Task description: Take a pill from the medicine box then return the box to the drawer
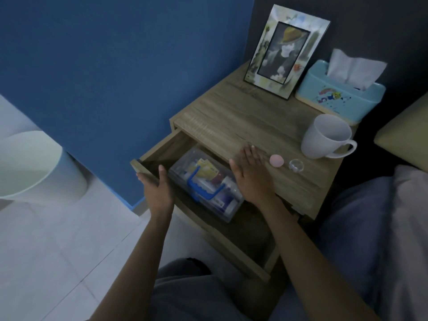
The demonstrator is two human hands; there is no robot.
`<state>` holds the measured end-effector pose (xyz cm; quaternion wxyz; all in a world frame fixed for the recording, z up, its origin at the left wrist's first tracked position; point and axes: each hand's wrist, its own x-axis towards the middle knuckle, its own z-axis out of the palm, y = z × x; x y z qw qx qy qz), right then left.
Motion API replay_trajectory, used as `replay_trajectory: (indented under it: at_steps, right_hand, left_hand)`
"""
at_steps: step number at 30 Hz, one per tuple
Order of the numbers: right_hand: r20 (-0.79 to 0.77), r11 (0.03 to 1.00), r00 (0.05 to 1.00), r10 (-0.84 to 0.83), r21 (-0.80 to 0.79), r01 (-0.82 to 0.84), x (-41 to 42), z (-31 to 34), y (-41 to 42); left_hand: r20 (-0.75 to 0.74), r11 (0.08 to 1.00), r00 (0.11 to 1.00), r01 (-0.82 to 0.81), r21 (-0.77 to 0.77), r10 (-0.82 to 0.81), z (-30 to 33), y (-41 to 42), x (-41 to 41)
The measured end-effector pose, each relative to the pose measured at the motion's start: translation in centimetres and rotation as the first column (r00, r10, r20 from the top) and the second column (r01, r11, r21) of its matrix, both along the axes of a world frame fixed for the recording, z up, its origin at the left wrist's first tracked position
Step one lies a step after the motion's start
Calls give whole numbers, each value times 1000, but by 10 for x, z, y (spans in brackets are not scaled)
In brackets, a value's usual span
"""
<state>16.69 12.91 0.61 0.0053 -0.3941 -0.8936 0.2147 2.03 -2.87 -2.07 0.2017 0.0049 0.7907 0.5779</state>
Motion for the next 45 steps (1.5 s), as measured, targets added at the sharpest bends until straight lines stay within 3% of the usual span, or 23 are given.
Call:
replay_trajectory:
  at_steps: [9,15,28,33,37,40,45]
  right_hand:
    - [-41,999,998,37,-3,-37,3,-1,3]
    - [-119,1000,993,14,-24,-17,4,-7,3]
    - [-107,1000,994,18,-15,-20,4,-13,7]
    - [-113,995,994,-7,-97,-4,3,-5,7]
    - [-22,992,999,35,-124,-37,1,13,4]
    - [18,996,998,56,-66,-55,-2,19,7]
    - [-15,992,999,48,-116,-50,-1,14,9]
  left_hand:
    - [7,979,991,133,154,-136,-8,35,-3]
    - [-27,960,968,250,129,-249,-14,60,-13]
    - [-41,905,909,418,85,-416,-18,94,-33]
    - [0,829,829,559,17,-559,2,90,-46]
    - [130,832,823,537,143,-553,24,88,-37]
    - [120,836,831,521,171,-543,29,95,-34]
    - [95,836,839,511,200,-535,22,91,-33]
